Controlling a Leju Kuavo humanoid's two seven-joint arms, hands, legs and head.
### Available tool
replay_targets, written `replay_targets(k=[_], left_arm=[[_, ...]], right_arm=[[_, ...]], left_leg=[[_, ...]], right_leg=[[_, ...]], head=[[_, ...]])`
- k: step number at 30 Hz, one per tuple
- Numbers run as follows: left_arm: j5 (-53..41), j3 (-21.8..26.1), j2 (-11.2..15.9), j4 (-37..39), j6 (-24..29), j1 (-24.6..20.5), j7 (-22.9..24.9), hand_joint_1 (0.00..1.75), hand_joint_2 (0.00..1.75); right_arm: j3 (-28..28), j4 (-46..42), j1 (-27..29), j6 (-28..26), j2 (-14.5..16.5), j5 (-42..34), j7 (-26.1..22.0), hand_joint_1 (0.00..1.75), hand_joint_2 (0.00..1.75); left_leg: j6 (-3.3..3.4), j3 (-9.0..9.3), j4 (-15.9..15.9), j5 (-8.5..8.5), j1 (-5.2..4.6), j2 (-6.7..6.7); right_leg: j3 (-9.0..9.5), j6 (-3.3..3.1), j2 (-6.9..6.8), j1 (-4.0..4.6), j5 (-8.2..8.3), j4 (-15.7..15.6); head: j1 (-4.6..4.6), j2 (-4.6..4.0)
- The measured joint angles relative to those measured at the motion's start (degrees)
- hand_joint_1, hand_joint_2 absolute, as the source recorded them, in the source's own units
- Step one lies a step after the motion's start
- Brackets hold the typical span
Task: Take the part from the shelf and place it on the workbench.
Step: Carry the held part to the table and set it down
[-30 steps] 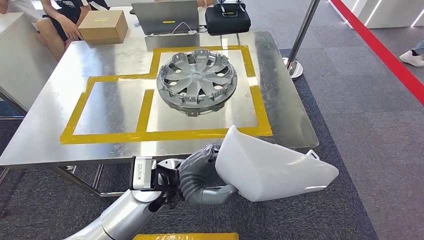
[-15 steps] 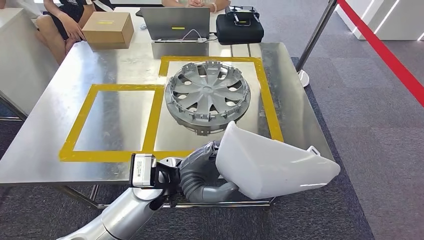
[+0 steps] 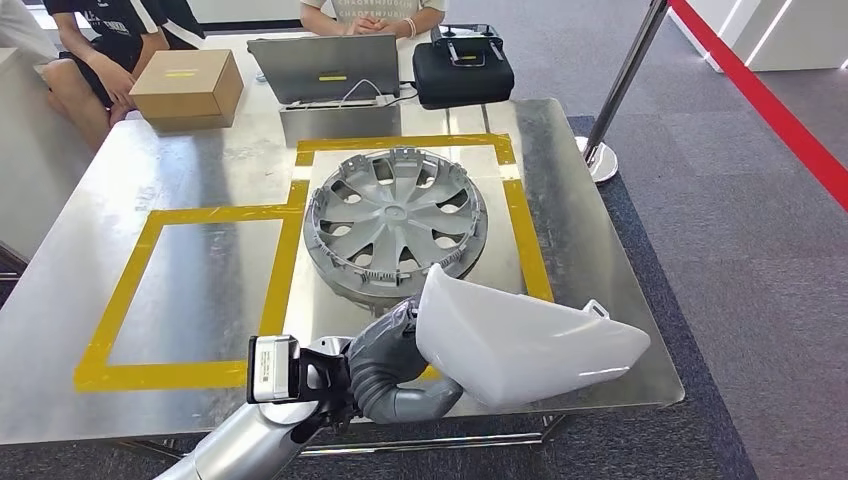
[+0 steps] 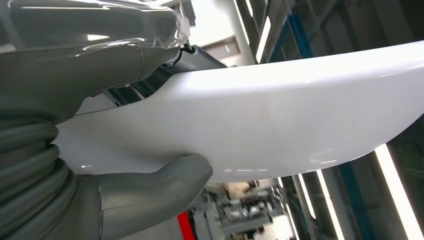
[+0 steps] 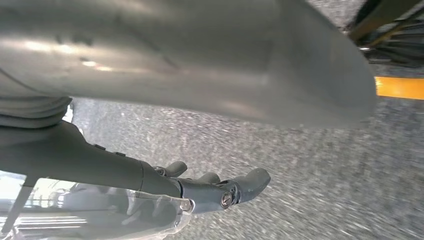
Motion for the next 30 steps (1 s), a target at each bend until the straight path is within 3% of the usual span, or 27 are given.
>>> replay_targets(k=[2,3,5,7,8,10,11,12,13,15,17,22,26,30], left_arm=[[-1.36,0.90,0.48,-0.19,1.89,0.92,-0.12,1.75,1.75],[-1.80,1.45,0.72,-0.33,2.39,1.31,-0.21,1.75,1.75],[-2.54,2.40,0.98,-0.74,3.01,1.68,-0.35,1.75,1.75],[-4.18,3.34,1.05,-1.16,4.88,1.85,-0.35,1.75,1.75],[-5.84,4.01,1.11,-1.28,6.81,1.93,-0.16,1.75,1.75],[-10.93,6.00,1.41,-1.28,12.34,1.94,0.74,1.75,1.75],[-14.70,7.34,1.61,-1.26,15.88,1.94,1.22,1.75,1.75],[-19.67,8.82,1.82,-1.25,20.00,1.96,1.66,1.75,1.75],[-25.76,10.37,2.03,-1.25,24.60,2.02,2.02,1.75,1.75],[-40.56,13.46,2.50,-1.20,34.59,2.13,3.37,1.75,1.75],[-52.08,16.09,3.02,-1.05,41.47,2.15,5.26,1.75,1.75],[-69.32,19.82,5.08,1.70,48.00,0.82,12.97,1.75,1.75],[-76.86,22.05,6.80,5.66,50.21,-0.91,17.43,1.75,1.75],[-78.64,23.78,7.81,8.13,50.71,-1.18,18.43,1.75,1.75]], right_arm=[[0.03,0.01,-0.08,-0.08,0.09,0.08,-0.44,0.00,0.00],[0.04,0.01,-0.11,-0.13,0.12,0.15,-0.60,0.00,0.00],[0.08,0.01,-0.13,-0.18,0.17,0.31,-0.76,0.00,0.00],[0.11,0.01,-0.23,-0.20,0.22,0.50,-0.97,0.00,0.00],[0.13,0.01,-0.30,-0.25,0.25,0.56,-1.05,0.00,0.00],[0.13,0.01,-0.38,-0.40,0.27,0.58,-1.01,0.00,0.00],[0.13,0.01,-0.37,-0.47,0.29,0.58,-0.89,0.00,0.00],[0.13,0.01,-0.35,-0.51,0.33,0.58,-0.76,0.00,0.00],[0.13,0.01,-0.34,-0.56,0.38,0.58,-0.65,0.00,0.00],[0.13,0.01,-0.28,-0.74,0.51,0.58,-0.58,0.00,0.00],[0.12,0.01,-0.25,-0.99,0.69,0.60,-0.57,0.00,0.00],[0.13,0.01,-0.37,-1.14,1.24,0.91,-0.51,0.00,0.00],[0.13,0.01,-0.48,-0.98,1.45,0.98,-0.09,0.00,0.00],[0.13,0.01,-0.48,-0.96,1.48,1.00,0.08,0.00,0.00]], left_leg=[[0.39,0.72,-4.60,6.20,-0.11,0.35],[0.61,0.89,-5.21,7.60,-0.18,0.40],[1.06,1.37,-5.33,7.53,-0.10,0.15],[1.73,1.99,-5.76,7.18,0.14,-0.01],[2.08,2.36,-5.92,6.93,0.23,-0.02],[2.60,2.88,-5.96,6.30,0.09,-0.04],[2.69,3.14,-5.95,6.00,0.01,-0.12],[2.70,3.49,-5.95,5.69,-0.06,-0.23],[2.63,3.93,-5.94,5.36,-0.09,-0.35],[2.28,4.95,-5.94,4.69,-0.11,-0.52],[1.71,5.49,-5.87,4.12,-0.31,-0.74],[2.39,5.94,-6.25,3.85,-0.57,-0.82],[2.08,6.36,-6.83,3.98,-0.57,-0.69],[1.10,6.47,-7.05,4.00,-0.51,-0.65]], right_leg=[[0.93,0.69,0.20,0.17,-1.32,-0.06],[1.13,1.06,0.27,0.25,-1.78,-0.25],[1.68,1.71,0.16,0.21,-2.37,-0.94],[1.21,2.09,-0.06,0.19,-3.44,0.74],[-0.24,2.18,-0.11,0.23,-4.58,3.51],[-5.45,2.20,-0.13,0.39,-7.24,11.76],[-7.96,2.15,-0.13,0.43,-7.74,15.03],[-9.62,2.04,-0.13,0.45,-7.07,16.35],[-10.09,1.89,-0.13,0.46,-5.20,15.28],[-8.25,1.49,-0.13,0.47,0.14,8.01],[-6.44,1.17,-0.09,0.58,3.17,2.36],[-5.83,1.03,0.15,0.70,3.53,1.23],[-5.76,0.75,0.31,0.77,3.38,1.25],[-5.76,0.55,0.33,0.84,3.26,1.29]], head=[[-0.09,-0.01],[-0.13,-0.01],[-0.13,0.00],[-0.09,0.00],[-0.07,0.00],[-0.05,0.00],[-0.06,0.00],[-0.07,0.01],[-0.07,0.00],[-0.06,-0.01],[-0.11,0.00],[-0.20,-0.01],[-0.19,-0.01],[-0.17,0.01]])
